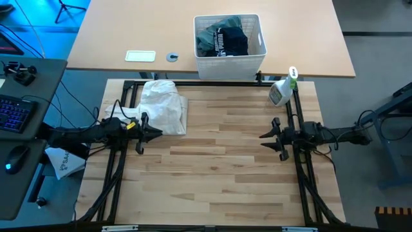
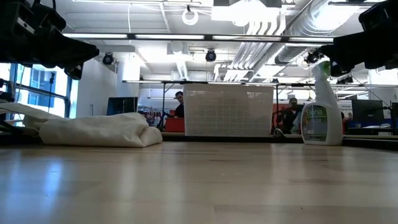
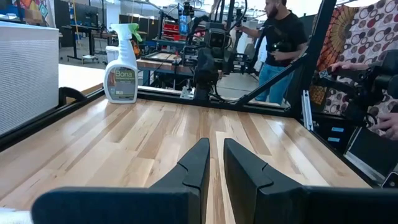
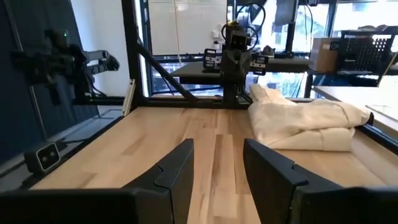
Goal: Fold Laundry from Bin
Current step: Return to Home Position
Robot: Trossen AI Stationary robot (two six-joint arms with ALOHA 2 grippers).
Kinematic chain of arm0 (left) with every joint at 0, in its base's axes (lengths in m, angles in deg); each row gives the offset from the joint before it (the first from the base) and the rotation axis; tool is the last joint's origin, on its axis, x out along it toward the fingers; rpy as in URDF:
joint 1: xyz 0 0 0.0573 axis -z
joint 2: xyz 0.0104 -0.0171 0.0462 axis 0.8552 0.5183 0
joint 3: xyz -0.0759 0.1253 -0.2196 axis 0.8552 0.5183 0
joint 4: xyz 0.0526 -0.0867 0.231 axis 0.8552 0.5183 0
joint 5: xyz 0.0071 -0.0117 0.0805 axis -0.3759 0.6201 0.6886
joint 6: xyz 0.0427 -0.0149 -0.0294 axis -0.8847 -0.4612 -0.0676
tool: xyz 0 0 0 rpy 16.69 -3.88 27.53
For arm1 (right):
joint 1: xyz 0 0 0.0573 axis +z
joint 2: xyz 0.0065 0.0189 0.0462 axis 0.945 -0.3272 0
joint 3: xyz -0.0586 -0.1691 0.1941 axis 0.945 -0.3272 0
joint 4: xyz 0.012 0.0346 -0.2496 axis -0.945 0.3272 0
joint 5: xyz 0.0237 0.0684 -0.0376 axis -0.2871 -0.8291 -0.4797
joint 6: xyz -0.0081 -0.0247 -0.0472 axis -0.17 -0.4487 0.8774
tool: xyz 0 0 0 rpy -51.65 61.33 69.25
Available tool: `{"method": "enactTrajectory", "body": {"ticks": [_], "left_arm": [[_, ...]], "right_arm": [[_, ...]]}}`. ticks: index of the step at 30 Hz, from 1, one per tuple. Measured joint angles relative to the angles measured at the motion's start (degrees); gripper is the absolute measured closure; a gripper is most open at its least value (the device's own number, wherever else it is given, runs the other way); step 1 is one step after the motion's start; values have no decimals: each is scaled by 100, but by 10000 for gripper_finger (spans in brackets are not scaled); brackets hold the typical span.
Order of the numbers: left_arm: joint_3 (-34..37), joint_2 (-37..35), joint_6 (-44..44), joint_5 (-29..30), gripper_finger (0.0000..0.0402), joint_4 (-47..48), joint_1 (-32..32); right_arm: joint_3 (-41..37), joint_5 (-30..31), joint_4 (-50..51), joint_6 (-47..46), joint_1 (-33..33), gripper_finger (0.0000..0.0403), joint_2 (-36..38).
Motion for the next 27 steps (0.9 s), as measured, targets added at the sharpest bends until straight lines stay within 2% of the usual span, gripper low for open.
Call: {"method": "enactTrajectory", "body": {"ticks": [13,27], "left_arm": [[1,0,0,0,367,1,1],[0,0,-1,0,367,0,0]], "right_arm": [[0,-12,-6,-247,-416,270,-35],[0,-11,0,-233,-439,270,-107]]}}
